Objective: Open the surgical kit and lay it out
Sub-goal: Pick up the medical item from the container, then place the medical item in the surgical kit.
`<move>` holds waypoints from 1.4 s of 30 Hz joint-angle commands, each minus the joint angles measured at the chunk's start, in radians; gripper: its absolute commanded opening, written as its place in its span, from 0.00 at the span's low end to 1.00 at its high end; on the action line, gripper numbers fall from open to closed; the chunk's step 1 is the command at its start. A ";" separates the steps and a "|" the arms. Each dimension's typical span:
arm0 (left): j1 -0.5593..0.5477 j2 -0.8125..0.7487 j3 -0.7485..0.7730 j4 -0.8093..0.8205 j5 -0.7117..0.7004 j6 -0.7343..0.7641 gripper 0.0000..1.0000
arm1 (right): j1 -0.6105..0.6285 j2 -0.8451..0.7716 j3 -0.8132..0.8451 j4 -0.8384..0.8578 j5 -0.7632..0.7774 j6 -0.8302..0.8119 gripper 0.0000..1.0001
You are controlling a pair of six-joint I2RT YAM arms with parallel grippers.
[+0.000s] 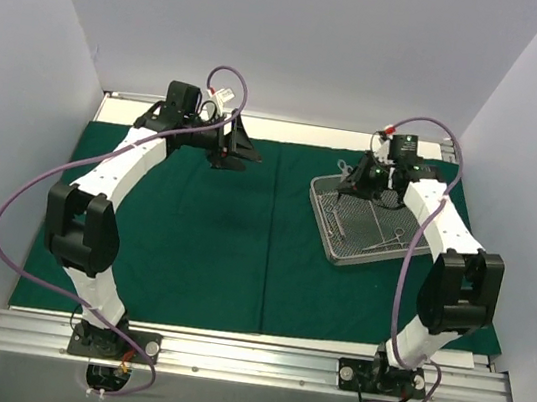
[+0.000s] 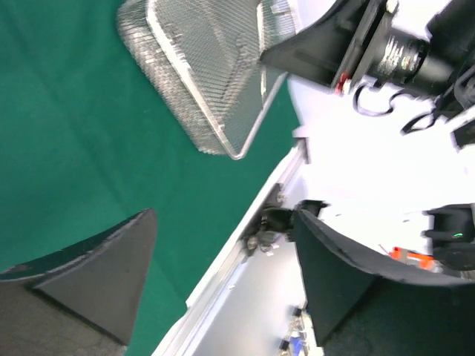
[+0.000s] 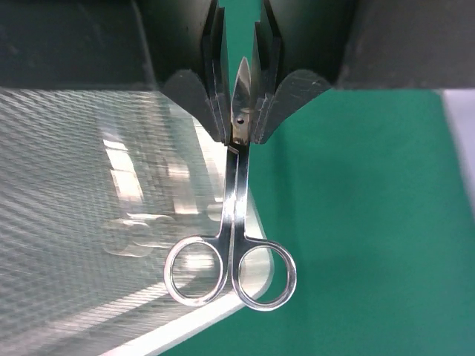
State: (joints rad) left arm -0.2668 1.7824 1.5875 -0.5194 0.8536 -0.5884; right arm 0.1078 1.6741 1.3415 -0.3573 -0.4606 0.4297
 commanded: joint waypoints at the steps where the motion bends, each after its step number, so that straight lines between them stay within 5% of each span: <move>1: -0.009 -0.011 -0.029 0.225 0.120 -0.126 0.82 | 0.076 -0.083 -0.016 0.130 -0.150 0.027 0.00; 8: -0.022 -0.035 -0.129 0.459 0.157 -0.272 0.69 | 0.171 -0.071 -0.016 0.303 -0.277 0.144 0.00; 24: -0.022 -0.078 -0.351 1.094 0.173 -0.595 0.58 | 0.270 -0.028 -0.018 0.593 -0.451 0.339 0.00; 36: -0.022 -0.015 -0.394 1.427 0.182 -0.812 0.57 | 0.291 0.001 -0.002 0.638 -0.497 0.376 0.00; 42: -0.023 0.002 -0.385 1.418 0.183 -0.807 0.53 | 0.294 0.007 0.016 0.629 -0.498 0.371 0.00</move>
State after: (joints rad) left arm -0.2886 1.7756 1.1984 0.8082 1.0225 -1.3754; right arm 0.3943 1.6966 1.3220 0.2249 -0.9180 0.8013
